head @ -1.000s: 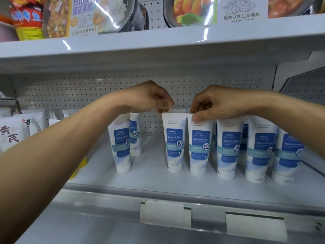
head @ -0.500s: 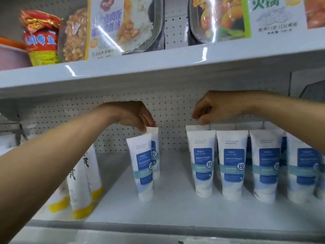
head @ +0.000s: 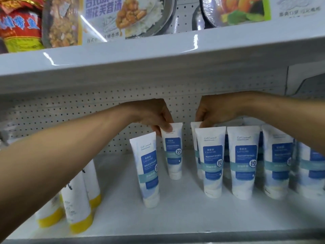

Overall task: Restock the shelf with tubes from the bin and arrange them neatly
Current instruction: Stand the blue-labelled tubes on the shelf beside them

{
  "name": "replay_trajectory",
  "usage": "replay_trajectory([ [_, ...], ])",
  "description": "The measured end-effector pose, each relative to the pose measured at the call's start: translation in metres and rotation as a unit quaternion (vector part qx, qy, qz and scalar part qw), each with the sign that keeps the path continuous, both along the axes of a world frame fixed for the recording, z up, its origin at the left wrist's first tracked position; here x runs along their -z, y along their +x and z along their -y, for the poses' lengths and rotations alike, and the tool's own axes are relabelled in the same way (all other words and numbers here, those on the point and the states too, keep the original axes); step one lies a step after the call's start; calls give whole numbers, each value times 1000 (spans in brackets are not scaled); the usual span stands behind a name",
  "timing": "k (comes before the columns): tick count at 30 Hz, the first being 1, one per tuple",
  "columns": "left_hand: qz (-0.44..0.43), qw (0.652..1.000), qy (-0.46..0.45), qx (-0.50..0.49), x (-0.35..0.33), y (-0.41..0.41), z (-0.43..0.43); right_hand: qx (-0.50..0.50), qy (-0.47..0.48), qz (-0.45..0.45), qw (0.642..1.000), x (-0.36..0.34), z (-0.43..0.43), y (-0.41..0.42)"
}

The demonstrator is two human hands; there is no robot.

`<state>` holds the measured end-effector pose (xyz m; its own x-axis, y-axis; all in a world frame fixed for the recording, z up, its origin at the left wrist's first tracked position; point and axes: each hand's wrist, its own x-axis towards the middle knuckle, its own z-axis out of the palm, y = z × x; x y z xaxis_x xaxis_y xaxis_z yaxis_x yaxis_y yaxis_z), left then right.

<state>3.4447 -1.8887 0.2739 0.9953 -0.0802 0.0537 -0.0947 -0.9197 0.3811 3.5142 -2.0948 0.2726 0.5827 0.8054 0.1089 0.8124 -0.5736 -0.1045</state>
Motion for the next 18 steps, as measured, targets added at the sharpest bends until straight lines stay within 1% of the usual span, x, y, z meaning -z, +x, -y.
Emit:
replay_trajectory([
  [8,6,1000,-21,16,3,6,11,-9,-1,3,1000,0,1,-1],
  [18,-7,999,-32,11,4,6,11,-17,3,-8,1000,1,1,0],
])
